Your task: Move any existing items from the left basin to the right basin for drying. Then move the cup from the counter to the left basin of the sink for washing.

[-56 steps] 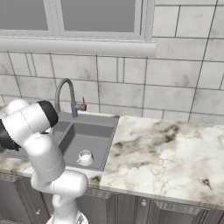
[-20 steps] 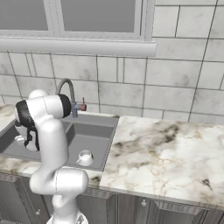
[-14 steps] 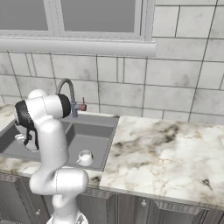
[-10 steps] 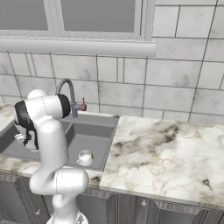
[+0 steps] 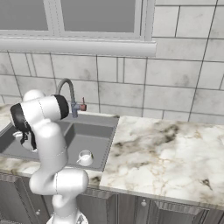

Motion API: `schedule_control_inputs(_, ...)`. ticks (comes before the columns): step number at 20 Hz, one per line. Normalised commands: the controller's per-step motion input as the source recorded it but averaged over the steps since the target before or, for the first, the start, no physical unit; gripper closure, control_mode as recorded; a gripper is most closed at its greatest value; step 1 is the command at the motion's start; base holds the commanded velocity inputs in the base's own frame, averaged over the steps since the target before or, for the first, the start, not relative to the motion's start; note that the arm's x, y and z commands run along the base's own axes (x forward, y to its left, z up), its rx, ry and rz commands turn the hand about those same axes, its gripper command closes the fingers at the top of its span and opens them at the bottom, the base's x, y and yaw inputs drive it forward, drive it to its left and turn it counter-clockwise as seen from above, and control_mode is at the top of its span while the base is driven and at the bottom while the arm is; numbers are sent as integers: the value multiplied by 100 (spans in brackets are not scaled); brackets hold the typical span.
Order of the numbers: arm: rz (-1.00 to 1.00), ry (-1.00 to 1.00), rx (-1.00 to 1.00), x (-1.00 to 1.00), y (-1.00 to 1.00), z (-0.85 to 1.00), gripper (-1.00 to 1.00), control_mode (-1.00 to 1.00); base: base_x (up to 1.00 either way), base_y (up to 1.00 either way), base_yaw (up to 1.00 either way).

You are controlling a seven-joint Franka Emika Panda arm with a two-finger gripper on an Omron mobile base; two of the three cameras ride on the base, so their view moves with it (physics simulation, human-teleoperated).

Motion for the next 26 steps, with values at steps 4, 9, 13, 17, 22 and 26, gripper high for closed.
schedule_control_inputs(4,0,0,0,0,0,34,-100,-100,0,0,0)
schedule_control_inputs(9,0,0,0,-1,0,36,-100,-100,0,0,0)
schedule_control_inputs(13,-1,0,0,-5,0,37,-100,-100,0,0,0)
schedule_control_inputs(17,-1,0,0,-7,0,44,-100,-100,0,0,0)
schedule_control_inputs(22,-1,0,0,-14,0,47,-100,-100,0,0,0)
schedule_control_inputs(26,-1,0,0,-20,0,46,-100,-100,0,0,0)
